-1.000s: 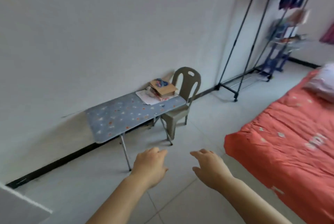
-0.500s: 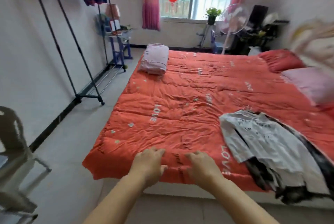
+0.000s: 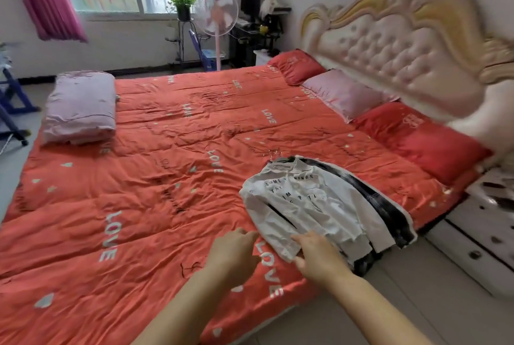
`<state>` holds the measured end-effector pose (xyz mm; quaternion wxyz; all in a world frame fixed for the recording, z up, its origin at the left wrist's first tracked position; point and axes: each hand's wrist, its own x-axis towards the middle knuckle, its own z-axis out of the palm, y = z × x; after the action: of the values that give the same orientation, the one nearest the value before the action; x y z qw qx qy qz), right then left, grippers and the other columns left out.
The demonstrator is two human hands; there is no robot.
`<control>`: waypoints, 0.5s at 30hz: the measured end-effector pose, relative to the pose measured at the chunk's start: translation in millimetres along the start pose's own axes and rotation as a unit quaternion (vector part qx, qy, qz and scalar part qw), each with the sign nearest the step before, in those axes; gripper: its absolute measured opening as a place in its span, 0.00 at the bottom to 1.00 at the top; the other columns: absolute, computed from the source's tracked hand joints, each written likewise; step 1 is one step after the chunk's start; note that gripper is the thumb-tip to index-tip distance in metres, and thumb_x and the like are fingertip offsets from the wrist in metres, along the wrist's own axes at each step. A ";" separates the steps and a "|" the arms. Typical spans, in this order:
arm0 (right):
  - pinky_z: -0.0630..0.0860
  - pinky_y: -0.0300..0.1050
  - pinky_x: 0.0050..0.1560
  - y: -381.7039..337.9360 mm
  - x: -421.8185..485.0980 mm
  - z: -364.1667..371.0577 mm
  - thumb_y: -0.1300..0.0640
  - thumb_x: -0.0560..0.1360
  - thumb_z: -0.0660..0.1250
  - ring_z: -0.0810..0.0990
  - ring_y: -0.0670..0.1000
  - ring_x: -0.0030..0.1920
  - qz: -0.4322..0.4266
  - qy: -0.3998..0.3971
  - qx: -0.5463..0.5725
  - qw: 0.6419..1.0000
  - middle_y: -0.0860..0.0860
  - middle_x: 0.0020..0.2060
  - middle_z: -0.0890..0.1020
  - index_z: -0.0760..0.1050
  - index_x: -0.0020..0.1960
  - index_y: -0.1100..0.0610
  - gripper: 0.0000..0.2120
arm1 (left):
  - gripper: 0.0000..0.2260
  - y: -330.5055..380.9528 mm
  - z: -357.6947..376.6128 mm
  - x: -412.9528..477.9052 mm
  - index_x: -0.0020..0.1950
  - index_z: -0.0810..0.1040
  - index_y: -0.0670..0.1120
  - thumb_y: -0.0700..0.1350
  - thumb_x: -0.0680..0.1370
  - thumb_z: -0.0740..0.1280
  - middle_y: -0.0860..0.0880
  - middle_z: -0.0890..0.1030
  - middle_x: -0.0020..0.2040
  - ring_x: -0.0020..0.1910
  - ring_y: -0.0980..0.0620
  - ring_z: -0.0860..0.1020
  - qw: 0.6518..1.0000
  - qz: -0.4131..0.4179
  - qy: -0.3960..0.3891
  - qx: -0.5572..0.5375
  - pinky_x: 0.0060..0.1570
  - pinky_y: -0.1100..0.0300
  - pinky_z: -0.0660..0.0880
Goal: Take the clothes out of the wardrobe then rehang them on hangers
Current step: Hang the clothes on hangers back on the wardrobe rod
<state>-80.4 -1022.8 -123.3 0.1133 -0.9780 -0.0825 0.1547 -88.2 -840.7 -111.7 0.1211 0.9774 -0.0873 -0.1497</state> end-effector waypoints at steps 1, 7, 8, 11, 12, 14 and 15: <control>0.68 0.48 0.63 5.4 12.1 -5.3 0.54 0.75 0.62 0.70 0.55 0.65 0.009 0.003 0.005 1.000 0.52 0.63 0.73 0.68 0.68 0.53 0.21 | 0.23 -0.6 -4.1 16.9 0.72 0.64 0.53 0.53 0.77 0.63 0.48 0.70 0.66 0.65 0.46 0.70 1.000 0.009 -0.004 0.004 0.59 0.54 0.68; 0.68 0.50 0.64 41.0 72.9 -30.0 0.54 0.76 0.61 0.69 0.54 0.66 0.048 0.002 0.023 0.999 0.51 0.65 0.71 0.68 0.68 0.52 0.20 | 0.24 2.4 -24.9 105.8 0.72 0.63 0.52 0.53 0.78 0.62 0.49 0.69 0.69 0.66 0.47 0.69 0.999 0.042 -0.007 -0.001 0.61 0.54 0.68; 0.68 0.50 0.64 48.1 86.3 -32.8 0.54 0.76 0.61 0.69 0.54 0.66 0.050 -0.001 0.023 0.998 0.51 0.65 0.71 0.68 0.68 0.52 0.20 | 0.23 3.5 -27.3 121.2 0.72 0.63 0.52 0.54 0.78 0.62 0.49 0.69 0.69 0.66 0.47 0.69 0.999 0.043 -0.006 -0.007 0.61 0.54 0.69; 0.69 0.49 0.63 70.1 135.0 -41.6 0.54 0.76 0.61 0.68 0.54 0.66 0.047 -0.014 0.026 0.998 0.51 0.65 0.71 0.66 0.70 0.51 0.22 | 0.23 5.3 -31.8 171.3 0.72 0.64 0.52 0.54 0.78 0.62 0.49 0.69 0.69 0.67 0.48 0.69 0.999 0.032 -0.005 -0.025 0.61 0.54 0.69; 0.69 0.48 0.63 77.6 154.8 -43.4 0.54 0.76 0.61 0.69 0.54 0.66 0.038 -0.019 0.022 0.999 0.52 0.64 0.71 0.65 0.70 0.50 0.22 | 0.23 5.7 -32.1 189.2 0.72 0.63 0.52 0.54 0.78 0.61 0.49 0.69 0.69 0.66 0.48 0.69 0.999 0.020 -0.008 -0.029 0.61 0.54 0.69; 0.69 0.49 0.62 92.8 198.6 -46.1 0.55 0.76 0.60 0.69 0.54 0.65 0.018 -0.029 0.018 0.999 0.52 0.63 0.72 0.66 0.69 0.51 0.21 | 0.23 6.6 -30.6 227.9 0.72 0.63 0.52 0.53 0.78 0.61 0.48 0.69 0.68 0.66 0.47 0.70 0.999 -0.006 -0.017 -0.034 0.61 0.53 0.69; 0.69 0.49 0.62 101.0 223.4 -47.1 0.55 0.76 0.60 0.69 0.55 0.65 0.006 -0.034 0.016 0.999 0.52 0.63 0.72 0.67 0.68 0.52 0.20 | 0.23 7.6 -29.2 249.1 0.72 0.62 0.52 0.53 0.78 0.61 0.48 0.69 0.68 0.66 0.46 0.70 0.999 -0.020 -0.019 -0.037 0.61 0.53 0.69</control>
<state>157.2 -1085.1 -168.1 0.1248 -0.9708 -0.0784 0.1895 154.1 -893.4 -150.3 0.1523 0.9707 -0.0642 -0.1742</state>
